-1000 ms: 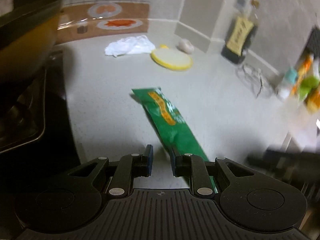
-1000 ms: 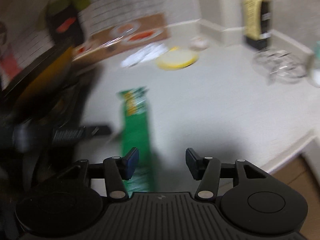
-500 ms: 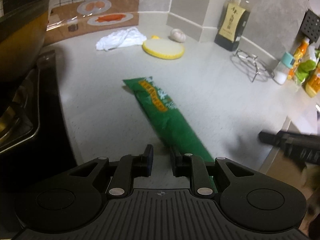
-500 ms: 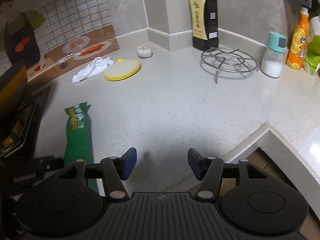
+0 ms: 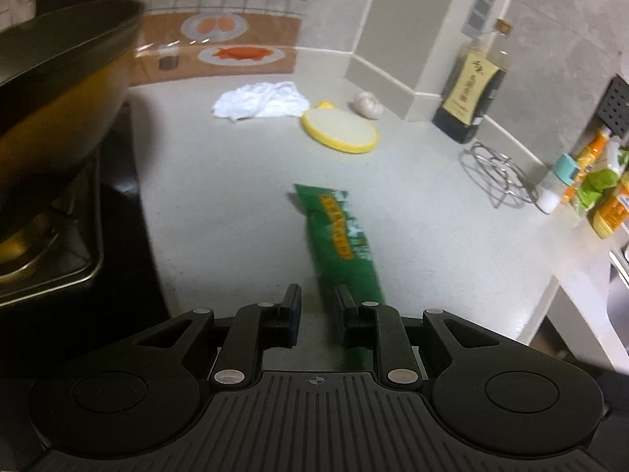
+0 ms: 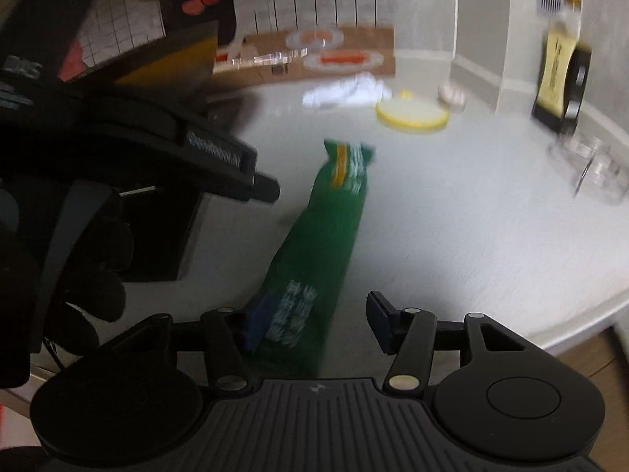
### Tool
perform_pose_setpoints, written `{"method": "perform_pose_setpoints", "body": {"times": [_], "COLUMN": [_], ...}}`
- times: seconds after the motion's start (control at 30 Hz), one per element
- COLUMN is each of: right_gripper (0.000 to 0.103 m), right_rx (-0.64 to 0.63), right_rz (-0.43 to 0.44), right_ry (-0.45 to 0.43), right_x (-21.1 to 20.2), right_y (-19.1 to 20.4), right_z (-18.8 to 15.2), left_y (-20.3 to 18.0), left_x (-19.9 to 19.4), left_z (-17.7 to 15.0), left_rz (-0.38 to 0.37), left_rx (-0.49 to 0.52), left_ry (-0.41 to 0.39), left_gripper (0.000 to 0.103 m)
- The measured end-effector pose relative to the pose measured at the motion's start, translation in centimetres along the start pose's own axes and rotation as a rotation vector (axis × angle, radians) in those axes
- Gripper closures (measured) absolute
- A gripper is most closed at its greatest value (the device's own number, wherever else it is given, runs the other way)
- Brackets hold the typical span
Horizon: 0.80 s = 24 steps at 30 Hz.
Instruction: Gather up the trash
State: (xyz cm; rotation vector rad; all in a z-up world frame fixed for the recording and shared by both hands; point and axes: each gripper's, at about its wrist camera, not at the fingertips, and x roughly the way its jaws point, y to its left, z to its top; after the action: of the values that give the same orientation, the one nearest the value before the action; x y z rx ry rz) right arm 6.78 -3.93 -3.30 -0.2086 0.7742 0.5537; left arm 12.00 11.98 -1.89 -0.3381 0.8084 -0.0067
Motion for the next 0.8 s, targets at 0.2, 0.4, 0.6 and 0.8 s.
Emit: {"method": "perform_pose_setpoints", "body": {"times": [0.2,0.4,0.6,0.8], "right_gripper": [0.039,0.039,0.039,0.039], "right_rx": [0.063,0.178,0.237,0.241], "right_rz": [-0.157,-0.247,-0.249,-0.243], "right_ry": [-0.067,-0.049,-0.012,0.001], "right_x": [-2.3,-2.8,-2.1,-1.5], "right_y": [-4.4,-8.7,-10.3,-10.6], "right_z": [0.7,0.0,-1.5,-1.5], "left_y": [-3.9,-5.8,-6.0,-5.5], "left_x": [1.5,4.2,5.0,5.0], "left_z": [-0.6,-1.5,-1.8,-1.9], "left_rz": [0.012,0.127,0.09,0.068], "left_rx": [0.138,0.256,0.284,0.261], "left_ry": [0.005,0.017,0.008,-0.011], "left_gripper": [0.082,0.079,0.075,0.072]}}
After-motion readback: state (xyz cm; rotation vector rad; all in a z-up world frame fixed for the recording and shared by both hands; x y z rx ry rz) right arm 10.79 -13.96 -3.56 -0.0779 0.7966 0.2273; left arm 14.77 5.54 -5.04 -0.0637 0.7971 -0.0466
